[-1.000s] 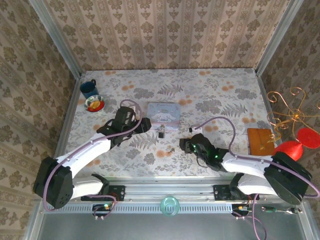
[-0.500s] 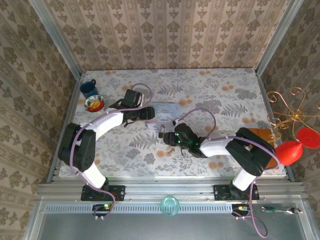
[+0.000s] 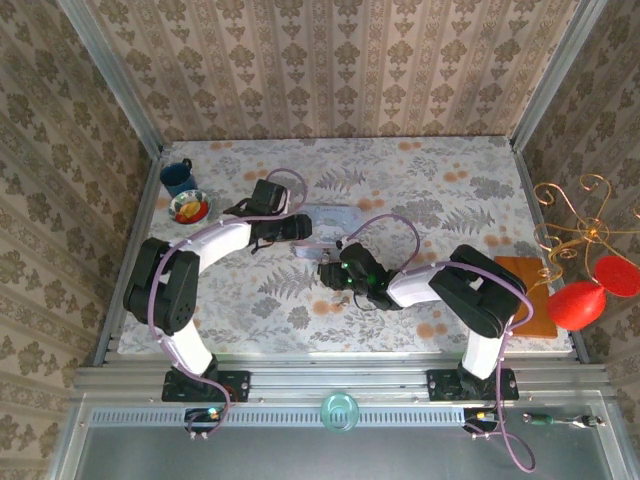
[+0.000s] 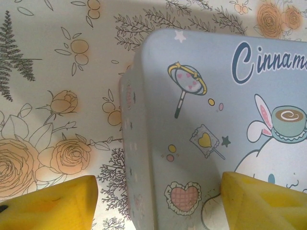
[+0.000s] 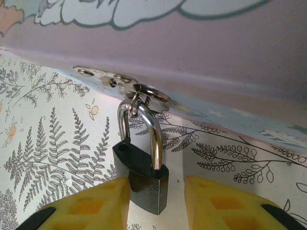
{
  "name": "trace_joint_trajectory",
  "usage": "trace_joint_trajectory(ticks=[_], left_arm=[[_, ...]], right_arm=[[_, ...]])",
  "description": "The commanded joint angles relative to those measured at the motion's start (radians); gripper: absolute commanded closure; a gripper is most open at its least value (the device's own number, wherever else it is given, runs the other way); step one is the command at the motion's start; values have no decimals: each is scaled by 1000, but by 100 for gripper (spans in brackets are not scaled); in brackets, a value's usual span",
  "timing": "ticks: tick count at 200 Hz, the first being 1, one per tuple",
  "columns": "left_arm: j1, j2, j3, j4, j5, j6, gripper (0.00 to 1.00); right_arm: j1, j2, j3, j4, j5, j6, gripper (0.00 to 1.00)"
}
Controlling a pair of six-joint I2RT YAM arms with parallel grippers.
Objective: Unlock the padlock with the key
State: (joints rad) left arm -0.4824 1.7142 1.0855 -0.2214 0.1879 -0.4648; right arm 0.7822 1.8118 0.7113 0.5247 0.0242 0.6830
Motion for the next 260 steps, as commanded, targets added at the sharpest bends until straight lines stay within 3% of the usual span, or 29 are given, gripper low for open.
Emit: trace_joint_trajectory(ticks=[1, 75, 151, 201, 260], left_arm=[[7, -3, -42, -65, -48, -11, 32], [-5, -37, -107, -68, -123, -60, 34], [-78, -125, -192, -78, -215, -156, 35], [-144, -176, -238, -80, -280, -236, 36], [-194, -188, -262, -88, -342, -239, 37]], right_arm=[[-3, 39, 22, -15, 4, -3, 74], [-3, -83, -24, -110, 154, -11, 100], [7, -195, -15, -285, 367, -5, 100], [-9, -216, 11, -318, 406, 26, 100], [-23, -229, 34, -335, 451, 42, 100]])
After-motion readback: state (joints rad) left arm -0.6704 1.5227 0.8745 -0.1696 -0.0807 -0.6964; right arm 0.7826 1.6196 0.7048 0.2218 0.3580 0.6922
